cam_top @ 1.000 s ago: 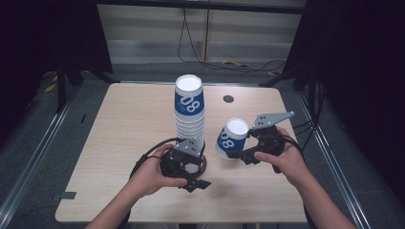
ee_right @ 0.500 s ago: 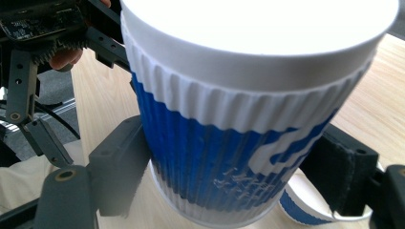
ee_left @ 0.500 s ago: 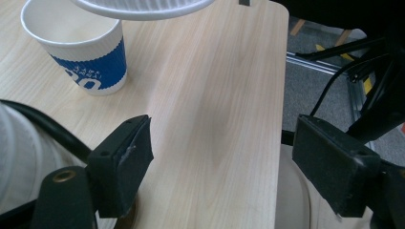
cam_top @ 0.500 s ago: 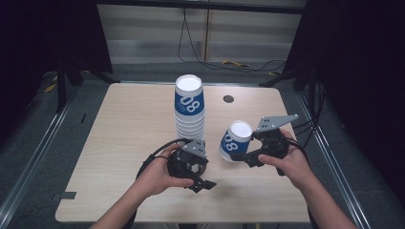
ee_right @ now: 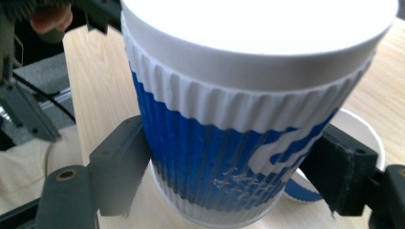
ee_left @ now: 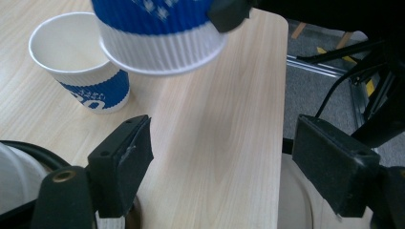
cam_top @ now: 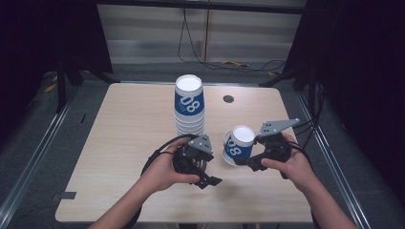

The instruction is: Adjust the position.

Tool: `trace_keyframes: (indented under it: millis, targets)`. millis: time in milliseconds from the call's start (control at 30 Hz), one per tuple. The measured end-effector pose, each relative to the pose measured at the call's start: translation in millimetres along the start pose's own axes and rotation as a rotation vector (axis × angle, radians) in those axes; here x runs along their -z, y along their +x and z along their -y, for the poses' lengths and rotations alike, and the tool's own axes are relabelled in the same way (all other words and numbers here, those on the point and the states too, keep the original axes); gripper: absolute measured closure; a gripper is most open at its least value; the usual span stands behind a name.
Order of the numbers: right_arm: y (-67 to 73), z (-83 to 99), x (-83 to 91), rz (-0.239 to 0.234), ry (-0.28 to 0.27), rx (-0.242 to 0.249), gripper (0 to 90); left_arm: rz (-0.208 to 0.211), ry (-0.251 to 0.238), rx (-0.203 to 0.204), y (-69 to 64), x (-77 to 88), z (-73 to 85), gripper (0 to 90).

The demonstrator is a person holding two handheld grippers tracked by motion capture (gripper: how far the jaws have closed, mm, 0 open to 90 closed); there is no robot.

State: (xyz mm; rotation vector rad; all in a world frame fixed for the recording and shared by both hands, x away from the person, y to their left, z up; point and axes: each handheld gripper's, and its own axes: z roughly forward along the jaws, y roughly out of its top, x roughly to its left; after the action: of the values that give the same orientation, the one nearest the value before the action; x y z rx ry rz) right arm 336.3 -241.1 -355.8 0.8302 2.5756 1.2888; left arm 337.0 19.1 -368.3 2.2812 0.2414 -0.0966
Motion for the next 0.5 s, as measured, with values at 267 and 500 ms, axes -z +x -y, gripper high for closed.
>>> trace_keyframes:
  millis: [267,500]
  targets:
    - [1.4,2.5,0.5,-0.005,0.059,0.039,21.3,0.000,0.005,0.005,0.1,-1.4,-0.7,21.2]
    - [2.9,4.8,-0.5,-0.012,0.130,0.076,21.4,-0.002,-0.001,0.014,1.2,-2.7,1.1,21.3]
